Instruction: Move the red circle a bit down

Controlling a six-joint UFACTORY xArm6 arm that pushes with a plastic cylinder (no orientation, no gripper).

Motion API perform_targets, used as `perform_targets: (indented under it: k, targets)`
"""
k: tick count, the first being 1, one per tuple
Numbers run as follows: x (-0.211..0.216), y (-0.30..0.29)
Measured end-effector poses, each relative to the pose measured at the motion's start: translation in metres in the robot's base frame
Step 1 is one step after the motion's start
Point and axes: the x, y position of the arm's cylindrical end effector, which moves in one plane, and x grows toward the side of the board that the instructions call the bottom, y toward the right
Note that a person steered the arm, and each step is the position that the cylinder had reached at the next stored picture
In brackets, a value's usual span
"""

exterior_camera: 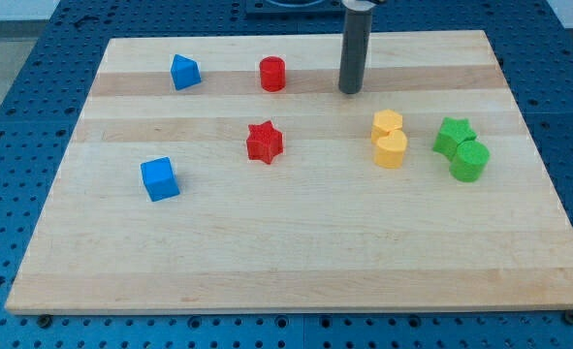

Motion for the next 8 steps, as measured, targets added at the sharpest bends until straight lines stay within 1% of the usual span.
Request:
perform_targets:
  k: [1,2,3,4,5,6,8]
  targets:
    - [-0.013,-0.017]
    - [-0.066,-0.033]
    - [-0.077,-0.04]
    - [-0.097,-0.058]
    - [-0.104,-0.096]
    - [-0.087,-0.117]
    - [-0.031,-0.118]
